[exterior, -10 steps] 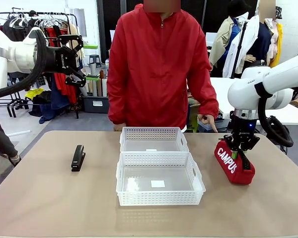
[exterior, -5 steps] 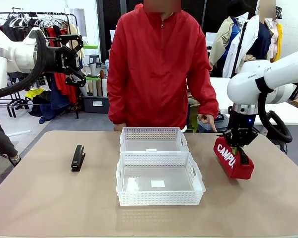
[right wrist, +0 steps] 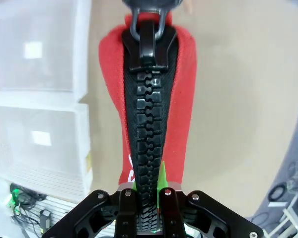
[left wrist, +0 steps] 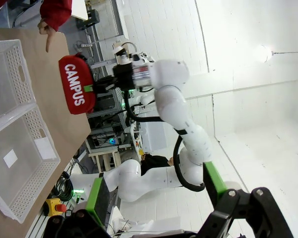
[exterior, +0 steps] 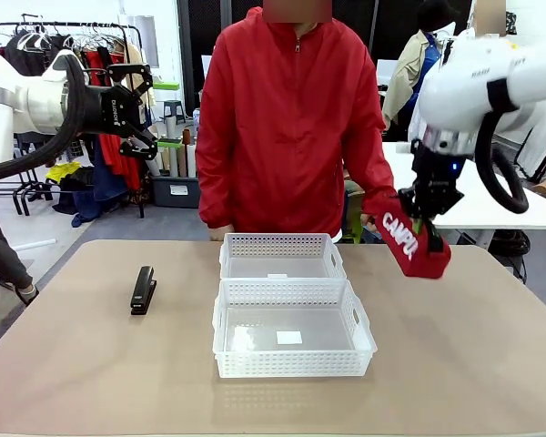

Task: Distribute items into two baskets.
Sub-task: Pick up the Pencil pouch that the person points to.

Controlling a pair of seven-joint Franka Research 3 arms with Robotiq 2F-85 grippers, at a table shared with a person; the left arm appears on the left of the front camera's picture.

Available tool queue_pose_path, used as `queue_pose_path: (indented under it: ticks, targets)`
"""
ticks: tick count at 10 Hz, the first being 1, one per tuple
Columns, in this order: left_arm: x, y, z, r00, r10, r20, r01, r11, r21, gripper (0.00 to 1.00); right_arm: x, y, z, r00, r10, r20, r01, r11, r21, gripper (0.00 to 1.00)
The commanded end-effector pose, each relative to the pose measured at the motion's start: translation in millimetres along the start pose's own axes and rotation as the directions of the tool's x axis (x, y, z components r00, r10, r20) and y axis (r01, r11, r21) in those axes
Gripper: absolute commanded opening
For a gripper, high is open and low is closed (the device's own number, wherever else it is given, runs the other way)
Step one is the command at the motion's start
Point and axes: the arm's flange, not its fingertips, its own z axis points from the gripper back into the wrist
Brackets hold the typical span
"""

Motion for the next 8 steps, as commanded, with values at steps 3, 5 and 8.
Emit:
queue_pose_path:
  ticks: [3, 5, 8]
  targets:
    - [-0.4, -1.8, 0.6, 1.0, -0.003, 0.002, 0.003, 1.0, -0.001, 1.0, 19.9, 21.6, 74.3, 0.999, -0.009, 0.041, 0.008, 1.0, 0.02, 0.0]
    - [-0.4, -1.8, 0.6, 1.0, -0.003, 0.002, 0.003, 1.0, -0.001, 1.0, 24.2, 28.5, 107.9, 1.0, -0.013, 0.014, 0.013, 1.0, -0.005, 0.0]
    - [-0.4, -1.8, 0.6, 1.0, -0.003, 0.002, 0.003, 1.0, -0.001, 1.0, 20.0, 39.3, 165.7, 0.999, -0.008, 0.031, 0.008, 1.0, -0.016, 0.0]
